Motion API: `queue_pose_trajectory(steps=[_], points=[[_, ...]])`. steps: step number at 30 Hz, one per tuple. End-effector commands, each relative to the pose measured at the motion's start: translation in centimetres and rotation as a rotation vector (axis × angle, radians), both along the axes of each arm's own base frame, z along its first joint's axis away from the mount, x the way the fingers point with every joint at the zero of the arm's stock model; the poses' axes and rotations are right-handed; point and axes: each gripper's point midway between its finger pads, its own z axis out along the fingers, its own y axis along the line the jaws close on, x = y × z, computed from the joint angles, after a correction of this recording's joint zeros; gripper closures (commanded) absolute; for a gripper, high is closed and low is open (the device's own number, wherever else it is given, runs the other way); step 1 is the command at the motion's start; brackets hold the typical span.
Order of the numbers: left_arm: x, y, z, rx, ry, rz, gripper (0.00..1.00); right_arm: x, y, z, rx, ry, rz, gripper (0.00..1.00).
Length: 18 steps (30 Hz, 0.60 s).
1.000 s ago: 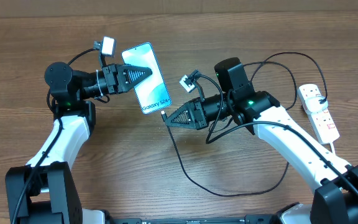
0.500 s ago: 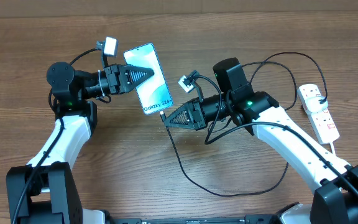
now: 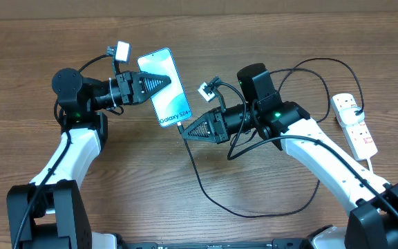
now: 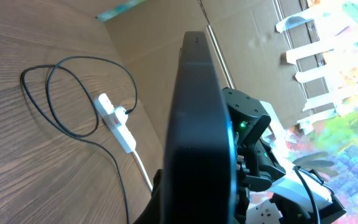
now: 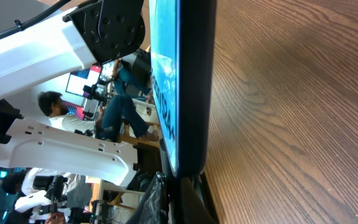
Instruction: Plug charger to phone and switch on socket
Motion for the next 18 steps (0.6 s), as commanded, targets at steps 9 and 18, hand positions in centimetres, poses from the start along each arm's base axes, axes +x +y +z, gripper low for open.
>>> queue_pose_trajectory(steps=[9, 18], points=[[0.19, -0.23, 0.82, 0.001, -0.034, 0.007, 0.96, -0.09, 0.15, -0.16, -0.009, 0.019, -0.008, 0.96], [0.28, -0.3, 0.84, -0.003, -0.022, 0.012, 0.96, -0.16, 0.19, -0.17, -0.01, 0.02, -0.006, 0.96]])
